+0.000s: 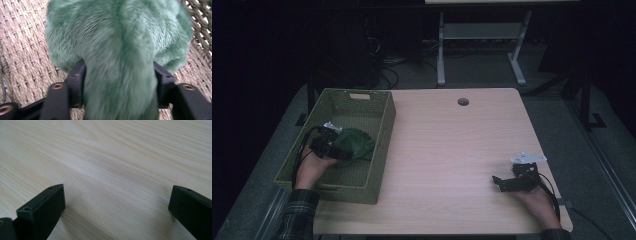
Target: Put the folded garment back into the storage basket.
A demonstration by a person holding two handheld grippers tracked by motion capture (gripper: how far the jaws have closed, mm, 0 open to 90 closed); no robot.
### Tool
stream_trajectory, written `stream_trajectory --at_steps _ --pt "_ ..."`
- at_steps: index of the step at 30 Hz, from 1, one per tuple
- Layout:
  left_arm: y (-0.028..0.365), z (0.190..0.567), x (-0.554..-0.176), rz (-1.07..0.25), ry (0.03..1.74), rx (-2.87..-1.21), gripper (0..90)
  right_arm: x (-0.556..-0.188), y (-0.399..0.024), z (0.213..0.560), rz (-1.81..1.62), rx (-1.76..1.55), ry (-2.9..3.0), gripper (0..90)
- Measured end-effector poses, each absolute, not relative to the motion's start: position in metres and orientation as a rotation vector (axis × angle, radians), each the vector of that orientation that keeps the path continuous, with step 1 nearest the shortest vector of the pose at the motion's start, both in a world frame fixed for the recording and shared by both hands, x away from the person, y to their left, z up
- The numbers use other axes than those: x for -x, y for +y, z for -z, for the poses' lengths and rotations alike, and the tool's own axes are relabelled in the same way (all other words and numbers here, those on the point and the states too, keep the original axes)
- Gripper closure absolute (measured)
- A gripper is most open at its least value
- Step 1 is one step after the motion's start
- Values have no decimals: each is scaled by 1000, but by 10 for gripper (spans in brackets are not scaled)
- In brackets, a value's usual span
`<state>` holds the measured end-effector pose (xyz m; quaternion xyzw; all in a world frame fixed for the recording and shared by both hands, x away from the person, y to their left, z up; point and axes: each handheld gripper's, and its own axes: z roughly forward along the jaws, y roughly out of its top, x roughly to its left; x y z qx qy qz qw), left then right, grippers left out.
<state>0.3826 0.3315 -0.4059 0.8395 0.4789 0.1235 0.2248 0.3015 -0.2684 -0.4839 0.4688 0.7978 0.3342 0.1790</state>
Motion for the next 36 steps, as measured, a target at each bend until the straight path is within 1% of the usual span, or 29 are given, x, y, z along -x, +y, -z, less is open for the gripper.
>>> stream_trajectory --at_steps 3,6,14,25,36 --pt "332 402 -381 -361 1301 -2306 264 -302 -268 484 -946 -1325 2256 4" --pt "333 396 -379 -372 1290 -2290 226 -302 -268 484 -946 -1326 2256 4" --pt "334 374 -373 -419 1272 -2238 167 -302 -268 484 -946 -1323 2256 4" --pt "313 350 -365 -417 1162 -2176 154 -302 -268 484 -945 -1325 2256 4" --pt "271 330 -357 -416 1021 -2133 155 -302 -268 484 -945 -1324 2257 4"
